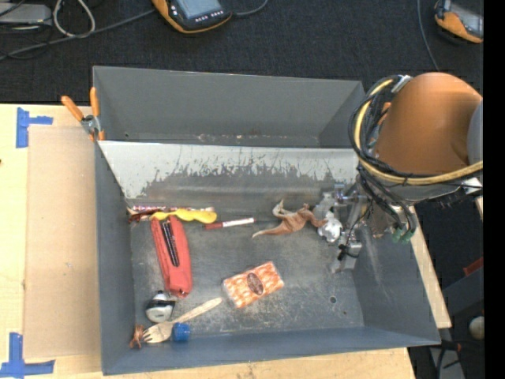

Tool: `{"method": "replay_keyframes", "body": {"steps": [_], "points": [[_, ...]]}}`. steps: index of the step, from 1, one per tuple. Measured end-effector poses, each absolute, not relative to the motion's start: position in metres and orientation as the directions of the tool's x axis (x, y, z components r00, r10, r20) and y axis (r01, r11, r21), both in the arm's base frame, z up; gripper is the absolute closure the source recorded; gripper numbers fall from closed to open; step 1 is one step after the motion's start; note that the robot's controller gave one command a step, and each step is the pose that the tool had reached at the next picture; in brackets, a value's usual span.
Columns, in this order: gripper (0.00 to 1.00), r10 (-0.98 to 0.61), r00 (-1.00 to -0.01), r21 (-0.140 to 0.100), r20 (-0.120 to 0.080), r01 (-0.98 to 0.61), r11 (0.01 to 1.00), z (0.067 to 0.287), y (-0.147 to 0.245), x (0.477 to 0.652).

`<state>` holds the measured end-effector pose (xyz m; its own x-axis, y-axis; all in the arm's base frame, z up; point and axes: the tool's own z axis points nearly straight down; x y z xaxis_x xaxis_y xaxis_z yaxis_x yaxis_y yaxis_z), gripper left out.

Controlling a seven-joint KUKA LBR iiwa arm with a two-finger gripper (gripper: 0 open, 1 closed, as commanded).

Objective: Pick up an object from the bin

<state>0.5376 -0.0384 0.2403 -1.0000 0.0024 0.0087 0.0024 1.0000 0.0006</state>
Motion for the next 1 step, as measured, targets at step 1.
{"method": "replay_keyframes", "body": {"steps": [1], "points": [[0.0, 0.002, -1.0, 0.001, 0.001, 0.002, 1.0, 0.2445, -0.0383, 0.539]]}}
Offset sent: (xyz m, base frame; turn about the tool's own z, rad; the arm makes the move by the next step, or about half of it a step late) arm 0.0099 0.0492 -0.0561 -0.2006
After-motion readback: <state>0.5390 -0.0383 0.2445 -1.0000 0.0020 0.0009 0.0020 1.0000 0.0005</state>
